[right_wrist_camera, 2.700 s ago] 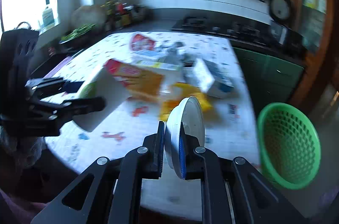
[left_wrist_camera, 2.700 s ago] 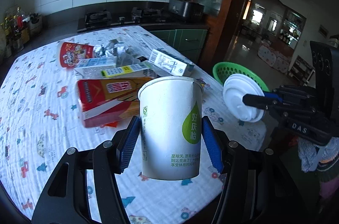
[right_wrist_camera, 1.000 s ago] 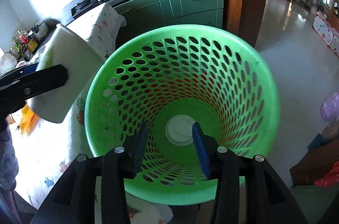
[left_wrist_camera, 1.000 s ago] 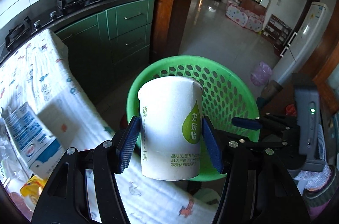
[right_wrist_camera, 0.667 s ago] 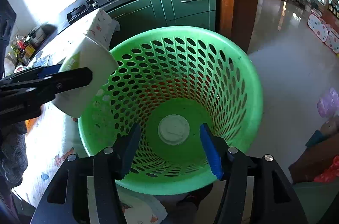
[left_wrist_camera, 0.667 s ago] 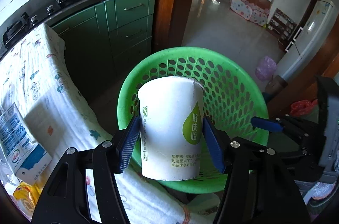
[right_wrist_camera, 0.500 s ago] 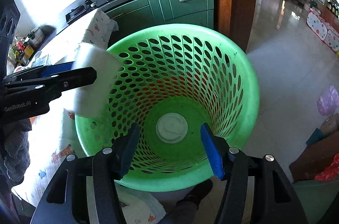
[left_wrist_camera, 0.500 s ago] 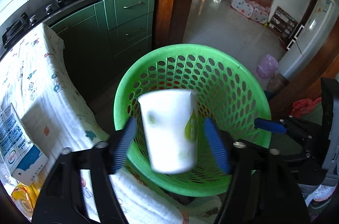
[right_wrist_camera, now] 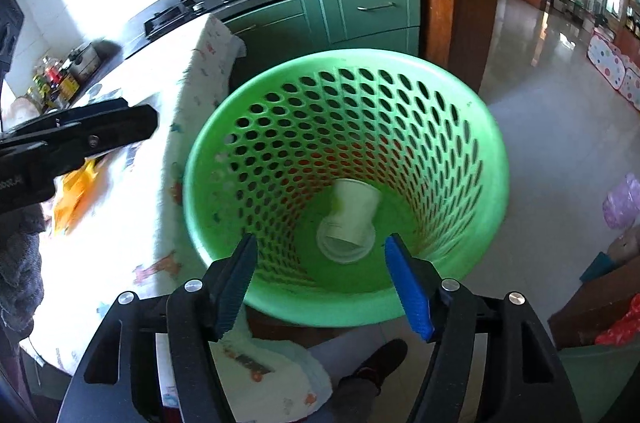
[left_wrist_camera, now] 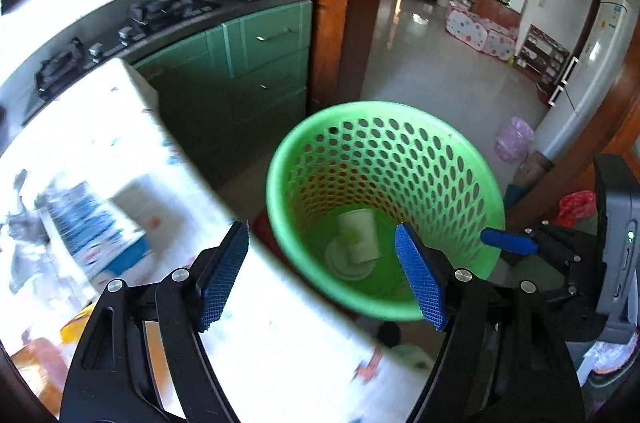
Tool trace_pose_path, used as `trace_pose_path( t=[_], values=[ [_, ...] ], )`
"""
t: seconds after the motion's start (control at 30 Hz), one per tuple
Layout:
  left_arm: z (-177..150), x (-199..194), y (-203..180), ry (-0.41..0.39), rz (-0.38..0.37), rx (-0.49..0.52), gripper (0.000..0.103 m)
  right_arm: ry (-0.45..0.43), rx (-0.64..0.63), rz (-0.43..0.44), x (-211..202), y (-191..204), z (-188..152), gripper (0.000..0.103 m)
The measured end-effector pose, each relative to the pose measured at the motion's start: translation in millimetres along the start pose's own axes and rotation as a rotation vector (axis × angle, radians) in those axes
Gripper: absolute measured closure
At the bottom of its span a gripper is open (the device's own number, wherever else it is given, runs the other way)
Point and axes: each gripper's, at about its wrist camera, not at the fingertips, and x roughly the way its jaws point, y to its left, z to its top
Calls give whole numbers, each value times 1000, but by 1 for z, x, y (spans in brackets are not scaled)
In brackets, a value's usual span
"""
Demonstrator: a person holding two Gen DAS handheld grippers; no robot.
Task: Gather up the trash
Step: 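Lower the paper cup into the green basket and open the left gripper, then move both grippers back over the table toward the drink bottle and snack bag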
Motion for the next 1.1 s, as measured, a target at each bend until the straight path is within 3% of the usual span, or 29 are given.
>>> trace_pose_path(
  t=[0.63, 0.93, 1.1],
  values=[
    [-79, -129, 124, -117, 171, -71, 25, -22, -155, 184, -19, 141, -7, 34],
    [-95, -151, 191, -67, 235, 3, 22, 41, -114, 288, 0, 197, 0, 35],
    [-106, -156, 215, -41, 202, 56, 21, 62, -50, 334, 16, 221, 8, 39]
  ],
)
